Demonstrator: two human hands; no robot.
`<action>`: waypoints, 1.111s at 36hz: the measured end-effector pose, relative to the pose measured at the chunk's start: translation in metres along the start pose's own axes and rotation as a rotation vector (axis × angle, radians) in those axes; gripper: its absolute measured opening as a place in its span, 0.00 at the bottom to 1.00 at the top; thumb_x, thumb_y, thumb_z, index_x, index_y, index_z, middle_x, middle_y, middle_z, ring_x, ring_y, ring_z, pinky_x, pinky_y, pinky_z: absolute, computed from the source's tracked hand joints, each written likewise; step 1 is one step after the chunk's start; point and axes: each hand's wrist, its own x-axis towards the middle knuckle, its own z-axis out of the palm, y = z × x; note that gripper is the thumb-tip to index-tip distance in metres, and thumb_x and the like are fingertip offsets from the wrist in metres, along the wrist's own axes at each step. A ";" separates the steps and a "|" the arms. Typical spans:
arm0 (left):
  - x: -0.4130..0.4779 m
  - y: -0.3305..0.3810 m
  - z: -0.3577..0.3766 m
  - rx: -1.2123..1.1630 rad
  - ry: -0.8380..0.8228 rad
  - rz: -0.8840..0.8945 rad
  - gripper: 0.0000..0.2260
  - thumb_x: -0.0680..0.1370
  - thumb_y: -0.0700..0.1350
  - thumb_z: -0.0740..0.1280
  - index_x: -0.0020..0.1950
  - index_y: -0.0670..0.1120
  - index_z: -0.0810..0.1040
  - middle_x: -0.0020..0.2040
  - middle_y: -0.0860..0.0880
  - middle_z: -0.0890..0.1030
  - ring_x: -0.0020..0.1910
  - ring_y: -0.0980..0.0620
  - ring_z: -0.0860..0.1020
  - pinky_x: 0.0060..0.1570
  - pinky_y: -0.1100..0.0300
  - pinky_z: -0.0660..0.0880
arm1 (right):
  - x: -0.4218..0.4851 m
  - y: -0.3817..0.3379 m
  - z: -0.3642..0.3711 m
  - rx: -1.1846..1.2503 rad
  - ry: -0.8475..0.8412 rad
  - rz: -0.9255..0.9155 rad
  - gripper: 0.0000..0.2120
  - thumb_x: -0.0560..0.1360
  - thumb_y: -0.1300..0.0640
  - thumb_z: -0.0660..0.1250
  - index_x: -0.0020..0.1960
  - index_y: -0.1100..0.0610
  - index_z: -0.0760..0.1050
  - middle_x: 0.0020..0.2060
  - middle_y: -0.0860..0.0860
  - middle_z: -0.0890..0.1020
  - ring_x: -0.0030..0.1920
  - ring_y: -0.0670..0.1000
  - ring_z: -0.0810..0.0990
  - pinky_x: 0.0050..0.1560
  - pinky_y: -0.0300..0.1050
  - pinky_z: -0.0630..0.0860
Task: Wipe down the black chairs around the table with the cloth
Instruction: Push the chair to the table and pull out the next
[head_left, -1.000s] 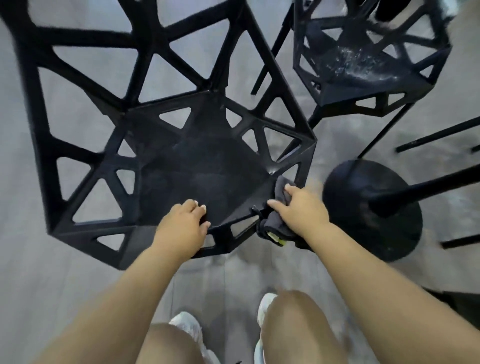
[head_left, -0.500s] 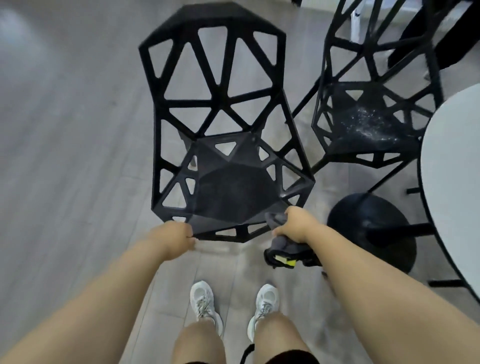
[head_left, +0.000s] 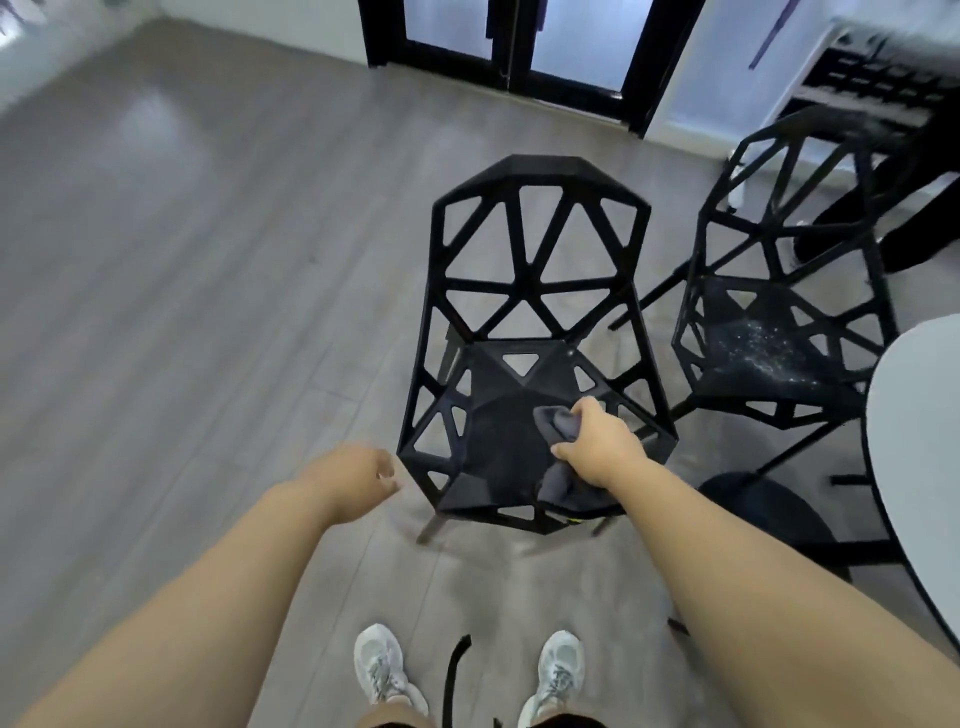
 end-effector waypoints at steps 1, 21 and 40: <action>-0.002 -0.011 -0.009 0.027 0.002 0.003 0.15 0.79 0.56 0.59 0.62 0.52 0.73 0.61 0.50 0.75 0.60 0.49 0.73 0.55 0.58 0.70 | -0.003 -0.012 0.003 -0.002 0.020 0.008 0.20 0.76 0.51 0.67 0.63 0.53 0.63 0.57 0.56 0.76 0.56 0.59 0.75 0.48 0.48 0.70; 0.047 -0.150 -0.180 0.271 0.068 0.039 0.16 0.80 0.56 0.58 0.64 0.50 0.72 0.62 0.49 0.75 0.59 0.47 0.74 0.55 0.54 0.71 | 0.046 -0.190 -0.006 -0.067 0.130 0.039 0.18 0.78 0.47 0.61 0.63 0.56 0.69 0.59 0.55 0.77 0.59 0.59 0.74 0.49 0.48 0.69; 0.229 -0.140 -0.354 0.289 0.062 0.209 0.16 0.79 0.56 0.59 0.63 0.51 0.74 0.61 0.50 0.77 0.59 0.49 0.75 0.56 0.57 0.71 | 0.197 -0.290 -0.086 0.252 0.291 0.007 0.16 0.80 0.51 0.60 0.65 0.57 0.68 0.57 0.55 0.77 0.56 0.56 0.75 0.50 0.45 0.69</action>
